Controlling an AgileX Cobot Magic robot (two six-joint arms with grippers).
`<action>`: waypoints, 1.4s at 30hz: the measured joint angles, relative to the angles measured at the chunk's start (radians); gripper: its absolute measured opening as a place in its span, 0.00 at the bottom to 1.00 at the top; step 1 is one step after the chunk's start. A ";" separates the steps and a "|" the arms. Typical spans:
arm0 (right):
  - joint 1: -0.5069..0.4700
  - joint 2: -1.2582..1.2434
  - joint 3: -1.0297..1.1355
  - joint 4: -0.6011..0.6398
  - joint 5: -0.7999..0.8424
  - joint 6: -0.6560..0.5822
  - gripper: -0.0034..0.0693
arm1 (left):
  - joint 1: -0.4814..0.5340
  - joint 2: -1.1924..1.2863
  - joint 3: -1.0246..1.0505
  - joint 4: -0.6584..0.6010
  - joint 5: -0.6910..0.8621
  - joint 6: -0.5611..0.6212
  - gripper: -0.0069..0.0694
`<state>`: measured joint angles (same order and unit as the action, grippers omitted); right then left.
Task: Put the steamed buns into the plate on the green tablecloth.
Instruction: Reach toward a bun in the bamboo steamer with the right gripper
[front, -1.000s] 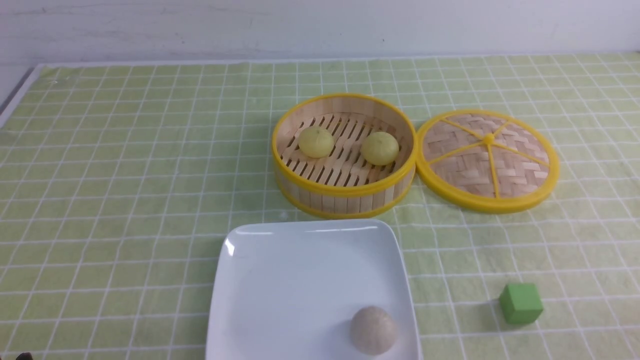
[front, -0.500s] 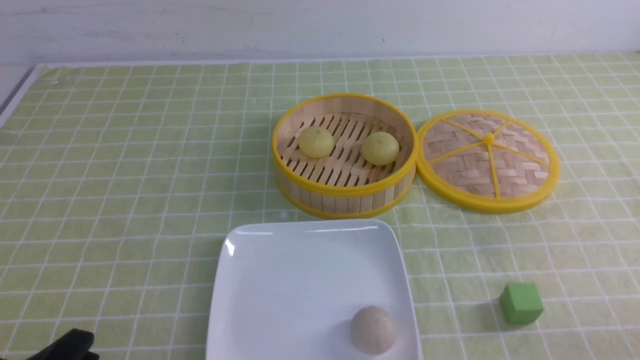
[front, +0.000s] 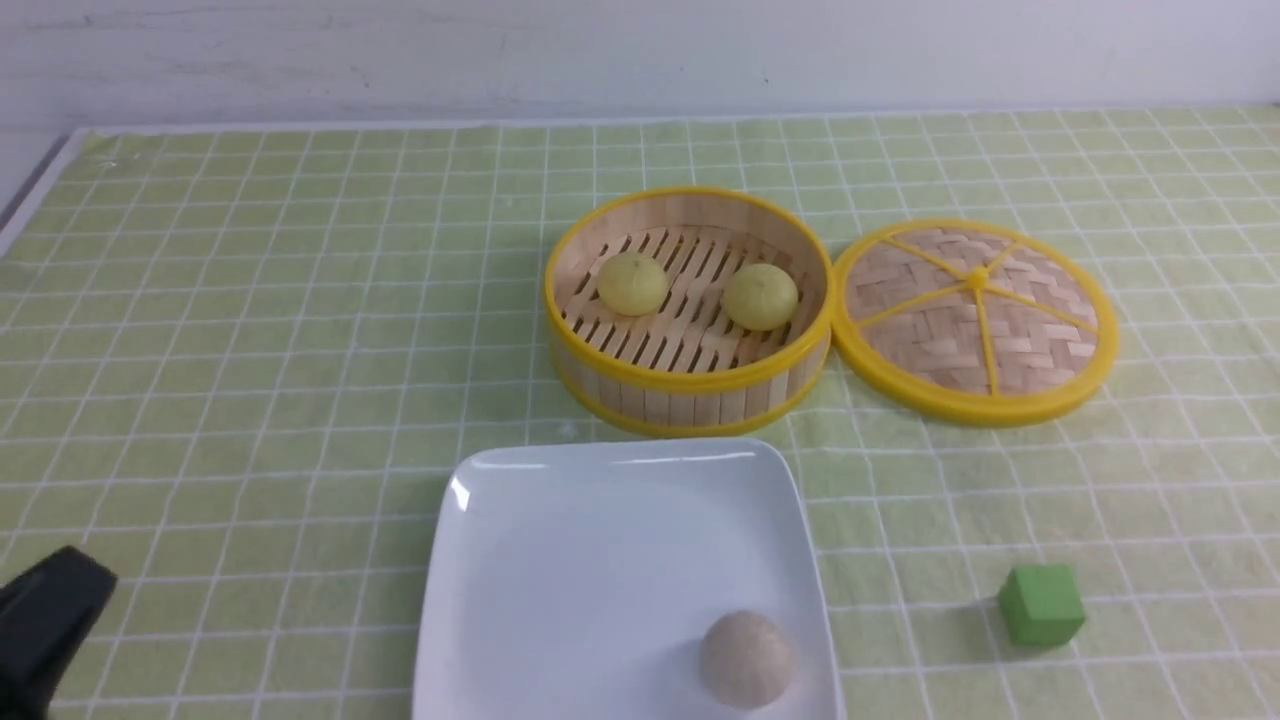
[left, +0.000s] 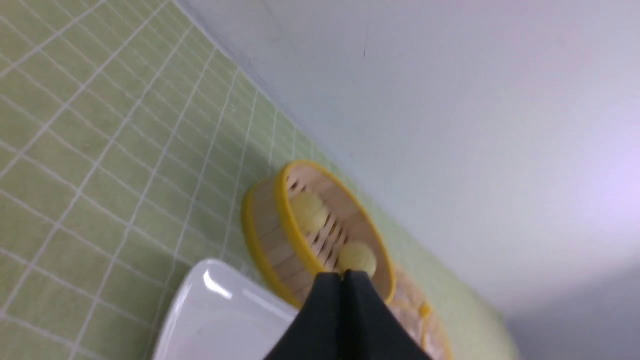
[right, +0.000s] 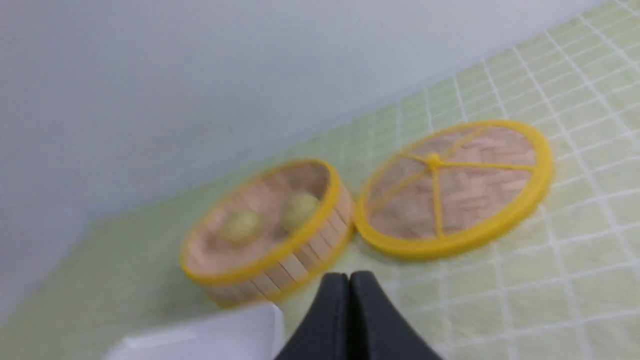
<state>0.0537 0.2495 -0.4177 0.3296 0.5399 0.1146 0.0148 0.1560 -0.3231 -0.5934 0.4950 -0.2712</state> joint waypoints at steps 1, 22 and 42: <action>0.000 0.085 -0.094 -0.095 0.135 -0.002 0.03 | 0.000 0.095 -0.042 0.004 0.068 0.021 0.09; 0.204 1.201 -0.789 0.126 0.418 -0.389 0.31 | 0.000 1.111 -0.487 0.062 0.535 0.495 0.12; 0.314 2.006 -1.547 -0.018 0.210 -0.405 0.57 | 0.000 1.101 -0.495 0.058 0.492 0.501 0.53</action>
<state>0.3673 2.2558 -1.9644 0.3120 0.7503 -0.2904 0.0148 1.2573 -0.8177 -0.5352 0.9870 0.2296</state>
